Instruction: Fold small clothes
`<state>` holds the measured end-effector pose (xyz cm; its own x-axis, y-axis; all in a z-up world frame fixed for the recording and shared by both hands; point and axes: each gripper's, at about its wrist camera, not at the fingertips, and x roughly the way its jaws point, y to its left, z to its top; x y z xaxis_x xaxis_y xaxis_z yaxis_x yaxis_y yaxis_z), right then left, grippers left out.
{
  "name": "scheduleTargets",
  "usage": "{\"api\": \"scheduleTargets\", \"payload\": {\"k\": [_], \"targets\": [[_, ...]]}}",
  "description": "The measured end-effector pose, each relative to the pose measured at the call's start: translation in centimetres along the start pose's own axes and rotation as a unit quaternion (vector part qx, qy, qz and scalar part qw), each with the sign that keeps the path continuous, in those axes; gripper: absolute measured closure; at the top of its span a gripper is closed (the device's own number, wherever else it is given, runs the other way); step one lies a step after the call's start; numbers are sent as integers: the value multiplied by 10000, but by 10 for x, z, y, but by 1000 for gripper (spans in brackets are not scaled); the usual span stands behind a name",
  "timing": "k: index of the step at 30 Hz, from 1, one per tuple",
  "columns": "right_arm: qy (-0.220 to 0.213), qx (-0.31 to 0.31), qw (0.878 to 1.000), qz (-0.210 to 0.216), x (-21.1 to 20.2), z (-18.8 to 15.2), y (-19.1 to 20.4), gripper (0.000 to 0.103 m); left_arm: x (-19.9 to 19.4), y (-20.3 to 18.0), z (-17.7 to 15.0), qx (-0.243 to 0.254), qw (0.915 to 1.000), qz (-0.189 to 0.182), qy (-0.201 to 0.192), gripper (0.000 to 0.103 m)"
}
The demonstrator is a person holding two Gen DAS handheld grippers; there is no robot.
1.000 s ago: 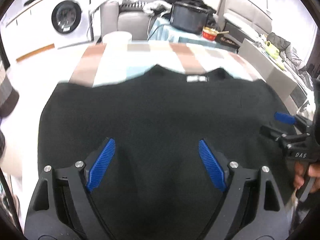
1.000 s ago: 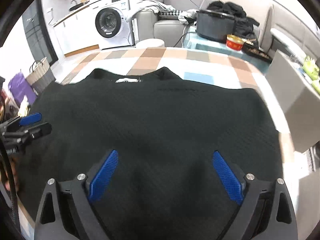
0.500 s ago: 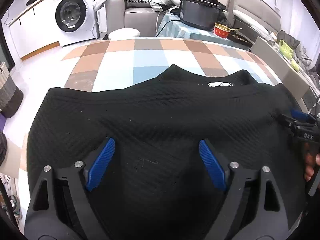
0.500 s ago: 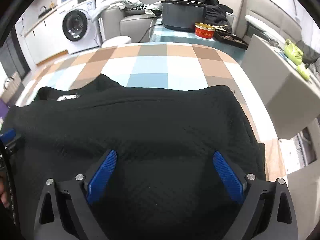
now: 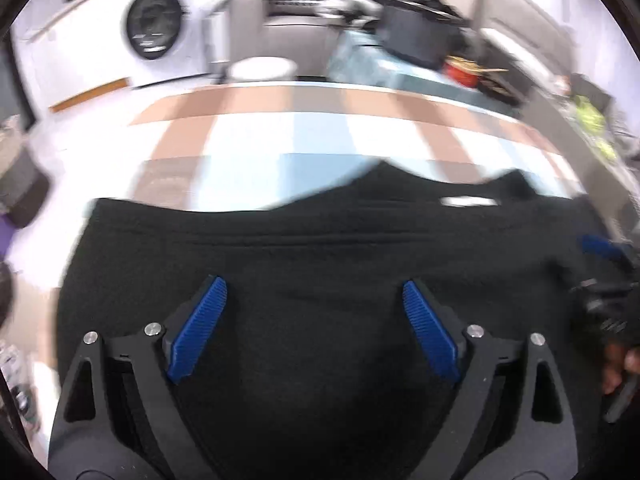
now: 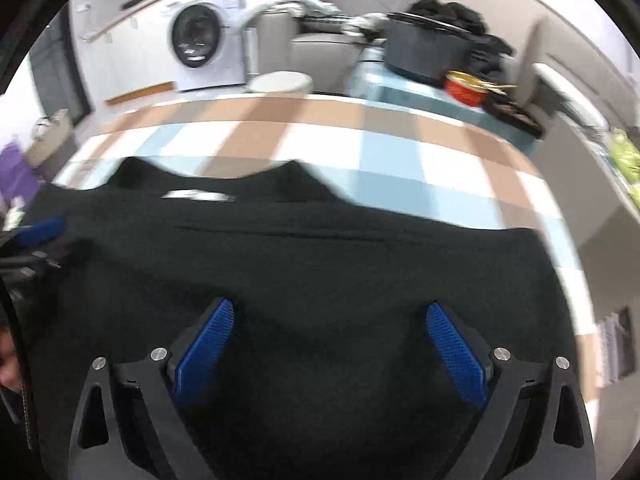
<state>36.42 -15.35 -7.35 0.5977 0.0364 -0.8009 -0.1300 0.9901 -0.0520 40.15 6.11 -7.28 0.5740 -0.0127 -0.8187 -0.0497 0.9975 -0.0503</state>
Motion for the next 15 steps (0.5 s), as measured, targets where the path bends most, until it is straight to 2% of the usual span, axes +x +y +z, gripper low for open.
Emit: {"api": "scheduleTargets", "payload": {"k": [1,2,4,6,11,15], "targets": [[13,96,9998,-167,1,0,-11,5,1,11,0,-112,9998,141,20,14],[58,201,9989,-422,3,-1,-23,5,1,21,0,-234,9996,152,18,14],[38,476,9967,-657,4,-3,-45,2,-2,33,0,-281,9995,143,-50,14],[70,676,9971,-337,3,-6,-61,2,-1,38,0,-217,9991,356,-42,14],[63,682,9972,-283,-7,-5,-51,2,-14,41,-3,-242,9994,223,-65,14],[94,343,9987,357,-22,-16,-19,3,-47,25,-30,-266,9982,-529,44,14]]}}
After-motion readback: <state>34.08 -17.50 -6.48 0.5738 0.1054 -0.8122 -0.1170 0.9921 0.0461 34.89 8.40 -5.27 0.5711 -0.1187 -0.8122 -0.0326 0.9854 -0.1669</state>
